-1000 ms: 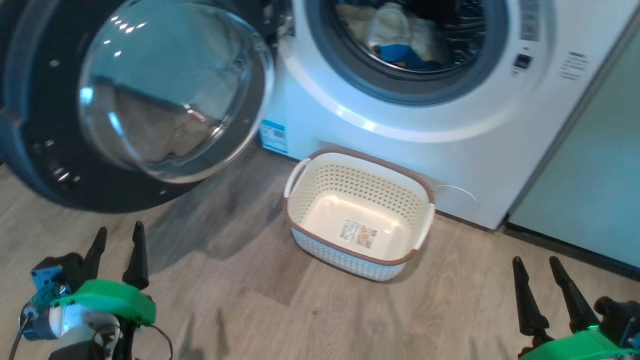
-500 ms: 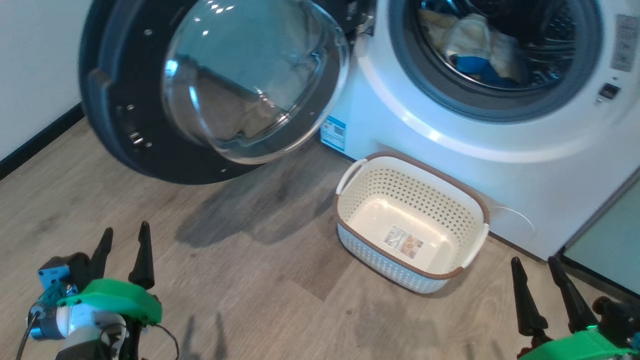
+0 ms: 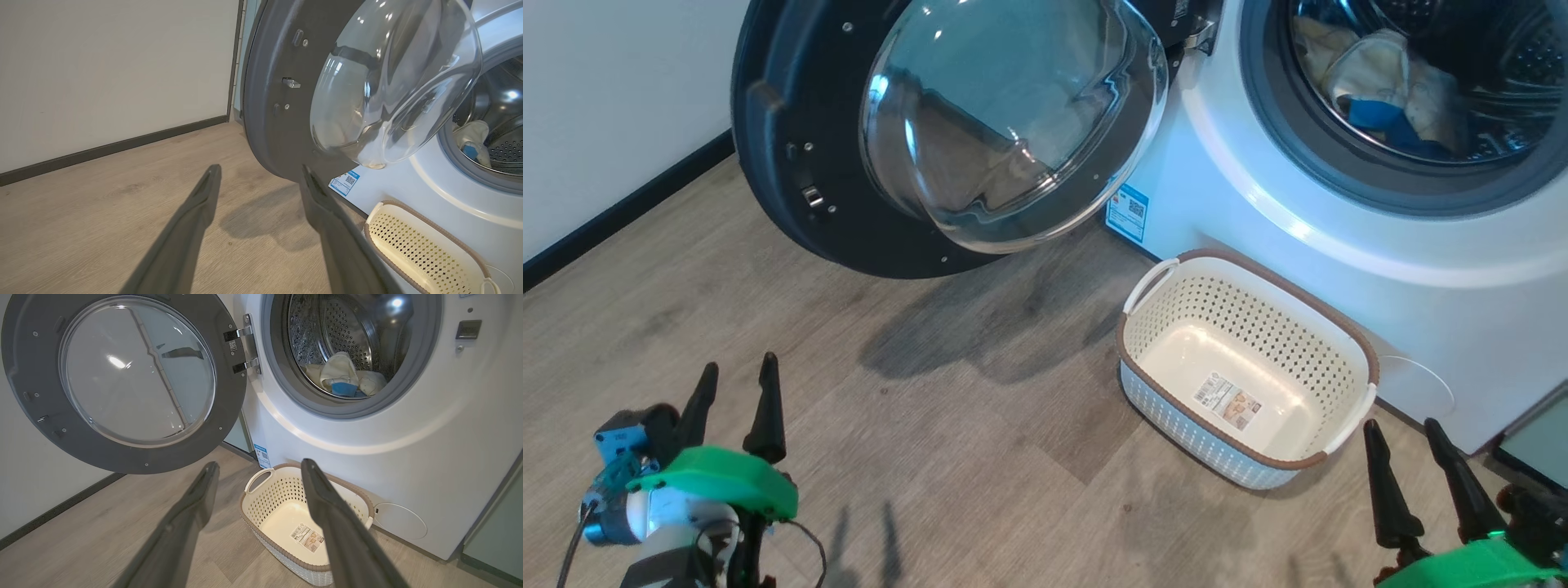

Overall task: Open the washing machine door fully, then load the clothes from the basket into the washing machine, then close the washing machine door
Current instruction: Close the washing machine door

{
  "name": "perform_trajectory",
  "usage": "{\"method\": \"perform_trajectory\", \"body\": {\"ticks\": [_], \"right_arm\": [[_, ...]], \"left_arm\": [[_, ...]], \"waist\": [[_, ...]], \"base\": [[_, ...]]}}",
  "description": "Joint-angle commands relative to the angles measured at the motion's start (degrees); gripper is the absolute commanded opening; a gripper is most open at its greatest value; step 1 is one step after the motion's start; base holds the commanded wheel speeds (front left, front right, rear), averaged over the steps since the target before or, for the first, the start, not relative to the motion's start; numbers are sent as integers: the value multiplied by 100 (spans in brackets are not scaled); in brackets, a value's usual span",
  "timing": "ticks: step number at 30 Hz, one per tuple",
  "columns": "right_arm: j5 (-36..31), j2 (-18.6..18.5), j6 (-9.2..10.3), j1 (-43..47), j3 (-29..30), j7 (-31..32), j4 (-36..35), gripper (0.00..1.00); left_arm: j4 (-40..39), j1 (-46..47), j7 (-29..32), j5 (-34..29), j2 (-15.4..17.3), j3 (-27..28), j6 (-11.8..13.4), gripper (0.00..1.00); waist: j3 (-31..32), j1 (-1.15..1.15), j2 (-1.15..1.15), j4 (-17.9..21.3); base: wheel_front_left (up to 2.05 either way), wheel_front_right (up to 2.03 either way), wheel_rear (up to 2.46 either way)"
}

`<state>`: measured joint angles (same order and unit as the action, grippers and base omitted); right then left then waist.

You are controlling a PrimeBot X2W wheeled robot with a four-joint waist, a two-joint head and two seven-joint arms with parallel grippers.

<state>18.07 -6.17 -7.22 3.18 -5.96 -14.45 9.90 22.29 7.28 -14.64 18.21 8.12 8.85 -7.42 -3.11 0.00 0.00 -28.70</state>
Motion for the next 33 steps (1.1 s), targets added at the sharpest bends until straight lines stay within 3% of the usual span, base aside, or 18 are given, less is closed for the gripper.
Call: {"method": "perform_trajectory", "body": {"ticks": [1,10,11,12,13,14,15,22,33], "right_arm": [[-63,-133,-26,-216,-101,-55,-177,100],[-57,-121,-26,-161,-146,-55,-154,100],[-53,-120,-26,-163,-152,-55,-153,100],[-49,-122,-26,-168,-156,-55,-153,100],[-46,-126,-26,-175,-160,-55,-151,100],[-42,-132,-26,-182,-164,-55,-150,100],[-40,-140,-26,-191,-173,-55,-149,100],[-33,-171,-26,-229,-214,-55,-140,100],[-43,-223,-26,-274,-246,-55,-154,100]], "left_arm": [[-191,242,-36,17,89,186,-6,100],[-242,149,-36,97,67,332,-6,100],[-241,138,-36,136,62,354,-6,87],[-233,137,-36,223,45,385,-6,49],[-220,148,-36,365,23,415,-6,34],[-204,165,-36,515,21,440,-6,8],[-194,187,-36,670,35,459,-6,0],[-10,586,-36,2290,315,637,-6,0],[788,1613,508,4870,1229,1239,-6,0]], "waist": [[13,0,0,-17],[100,0,0,-25],[101,0,0,-15],[98,0,0,-5],[94,0,0,7],[88,0,0,22],[78,0,0,44],[5,0,0,249],[-102,0,0,603]], "base": [[0,0,0],[0,0,0],[0,0,0],[0,0,0],[0,0,0],[0,0,0],[0,0,0],[0,0,0],[0,0,0]]}}
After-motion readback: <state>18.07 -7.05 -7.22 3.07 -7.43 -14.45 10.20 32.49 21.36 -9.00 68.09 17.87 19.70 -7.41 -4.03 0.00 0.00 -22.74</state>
